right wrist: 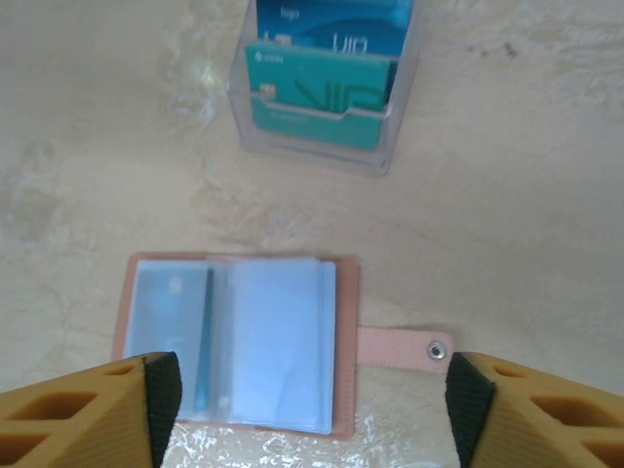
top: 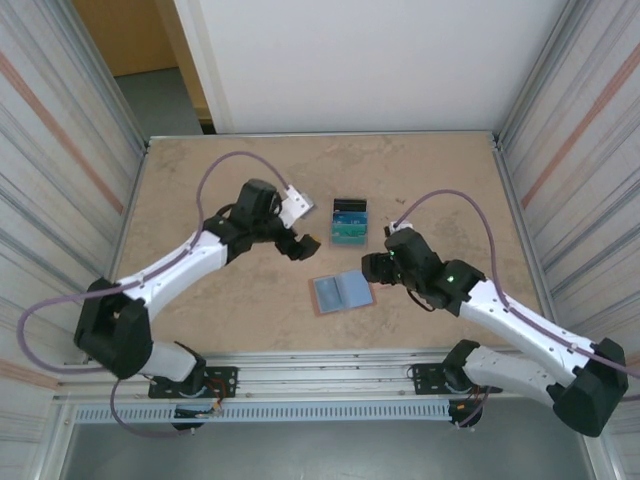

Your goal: Take the credit cards out of the card holder

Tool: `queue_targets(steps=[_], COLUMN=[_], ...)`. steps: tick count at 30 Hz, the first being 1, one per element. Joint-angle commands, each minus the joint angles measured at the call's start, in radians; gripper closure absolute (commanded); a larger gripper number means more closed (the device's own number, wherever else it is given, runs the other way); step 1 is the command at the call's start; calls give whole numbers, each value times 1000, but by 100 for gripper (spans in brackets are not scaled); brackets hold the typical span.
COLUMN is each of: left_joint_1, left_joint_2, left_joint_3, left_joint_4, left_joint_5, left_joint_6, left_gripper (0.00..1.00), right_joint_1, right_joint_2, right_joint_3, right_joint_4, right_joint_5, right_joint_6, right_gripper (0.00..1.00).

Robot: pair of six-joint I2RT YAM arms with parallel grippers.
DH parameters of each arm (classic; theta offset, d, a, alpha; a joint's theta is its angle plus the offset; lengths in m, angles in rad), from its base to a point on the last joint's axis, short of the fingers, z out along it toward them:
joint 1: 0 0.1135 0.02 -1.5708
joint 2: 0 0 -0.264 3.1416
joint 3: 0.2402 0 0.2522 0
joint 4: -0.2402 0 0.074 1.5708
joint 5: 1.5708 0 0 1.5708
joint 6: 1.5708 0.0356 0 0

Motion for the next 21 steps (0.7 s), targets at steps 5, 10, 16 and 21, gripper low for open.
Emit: queue_targets(steps=[5,10,16,21], left_joint_1=[-87,-86,-86,-86], left_joint_2=[-251,-424,-554,-569], left_joint_3=[-189,-314,-400,-421], left_joint_4=[-21,-124,-194,-211], left_joint_5=[-420,-497,-568,-590], left_joint_6=[-384,-595,-724,-761], left_gripper=[1,1,1,1], right_joint_1=[97,185,228,228], right_joint_2=[226,426,606,669], right_joint_3=[76,172,277,309], right_joint_4=[62,52,3,-12], right_joint_5=[-55,-62,-70,-92], right_joint_6=[37,31,21,18], right_gripper=[46,52,53,46])
